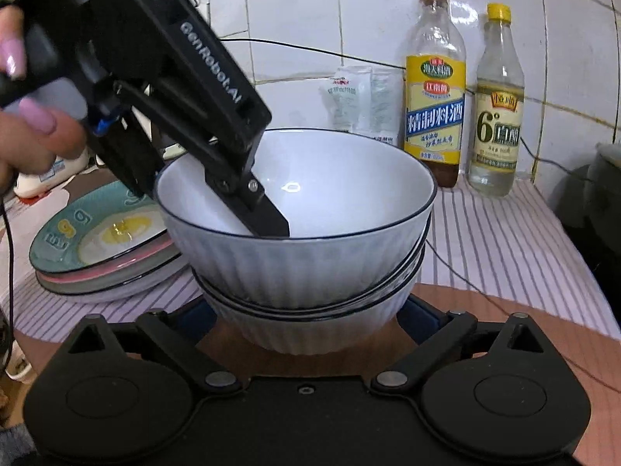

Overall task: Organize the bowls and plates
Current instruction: 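Lower the bowl stack onto the blue egg-print plate and open the left gripper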

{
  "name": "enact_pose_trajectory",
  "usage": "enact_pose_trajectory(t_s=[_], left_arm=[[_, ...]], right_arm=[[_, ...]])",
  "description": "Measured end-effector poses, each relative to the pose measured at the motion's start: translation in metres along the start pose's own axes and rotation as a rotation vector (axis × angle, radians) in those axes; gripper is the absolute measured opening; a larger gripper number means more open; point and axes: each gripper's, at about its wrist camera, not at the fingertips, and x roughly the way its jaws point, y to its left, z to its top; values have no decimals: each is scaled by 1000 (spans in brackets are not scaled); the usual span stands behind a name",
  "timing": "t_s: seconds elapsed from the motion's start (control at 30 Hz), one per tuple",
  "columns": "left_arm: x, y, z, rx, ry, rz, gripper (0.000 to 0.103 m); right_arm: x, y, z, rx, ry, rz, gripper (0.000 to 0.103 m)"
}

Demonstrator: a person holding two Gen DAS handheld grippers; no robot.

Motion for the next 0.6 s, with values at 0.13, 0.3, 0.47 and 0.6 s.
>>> enact_pose_trajectory(t_s=[0.13,0.3,0.47,0.6], left_arm=[[0,3,-2,-1,-15,-12,40],[-1,1,-5,16,-41,-10,41],[-2,1,-7,28,-54,-13,41],[-3,0,-8,48,-60,-15,41]], right_arm=[[7,-2,5,21,17,1,103],[14,-5,7,51,22,6,103],[12,-4,5,37,24,5,103],[10,-2,5,33,20,-5,103]])
